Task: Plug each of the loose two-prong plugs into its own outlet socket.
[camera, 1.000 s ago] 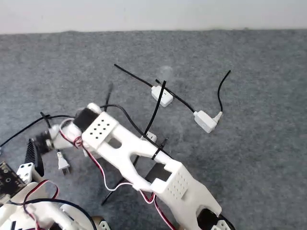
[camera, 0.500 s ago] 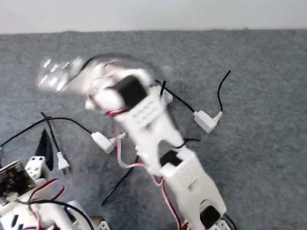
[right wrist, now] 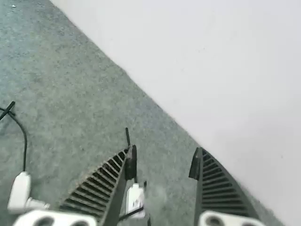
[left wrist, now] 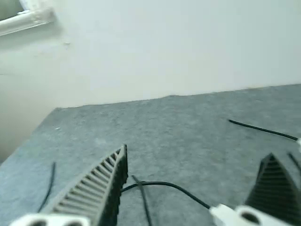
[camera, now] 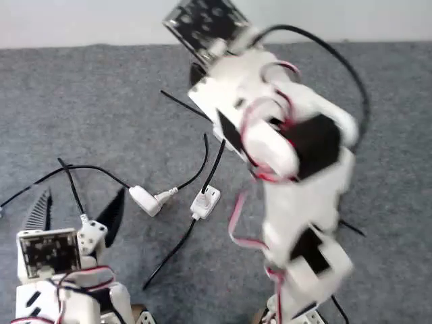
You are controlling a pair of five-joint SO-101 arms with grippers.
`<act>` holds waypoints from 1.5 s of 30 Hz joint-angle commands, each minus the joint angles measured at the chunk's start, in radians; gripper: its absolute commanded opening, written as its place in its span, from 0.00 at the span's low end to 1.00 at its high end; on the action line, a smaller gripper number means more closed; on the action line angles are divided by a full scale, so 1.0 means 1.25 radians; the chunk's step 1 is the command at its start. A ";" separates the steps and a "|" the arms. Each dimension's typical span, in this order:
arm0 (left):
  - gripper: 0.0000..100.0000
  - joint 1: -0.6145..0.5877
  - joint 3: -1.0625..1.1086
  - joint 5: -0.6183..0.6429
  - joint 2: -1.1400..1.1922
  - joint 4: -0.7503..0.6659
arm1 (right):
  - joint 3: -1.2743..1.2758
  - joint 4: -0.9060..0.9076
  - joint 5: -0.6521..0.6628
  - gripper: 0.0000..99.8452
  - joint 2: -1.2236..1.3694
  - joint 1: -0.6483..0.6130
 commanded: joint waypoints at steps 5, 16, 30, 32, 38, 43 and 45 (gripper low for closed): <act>0.41 0.095 -0.058 -0.058 -0.010 0.093 | 0.605 0.030 -0.011 0.19 -0.511 0.017; 0.41 0.095 -0.033 -0.124 -0.010 0.195 | 1.251 -0.002 -0.010 0.19 -1.067 0.018; 0.41 0.095 0.222 -0.124 -0.010 -0.037 | 1.854 -0.290 -0.007 0.19 -1.510 0.407; 0.41 0.093 0.301 -0.124 -0.010 -0.075 | 1.904 -0.342 -0.007 0.19 -1.506 0.468; 0.41 0.098 0.494 -0.120 -0.010 -0.151 | 2.060 -0.430 -0.014 0.19 -1.506 0.524; 0.41 0.099 0.592 -0.119 -0.009 -0.227 | 2.211 -0.517 -0.015 0.19 -1.506 0.524; 0.41 0.101 0.591 -0.119 -0.009 -0.223 | 2.271 -0.562 -0.015 0.19 -1.506 0.522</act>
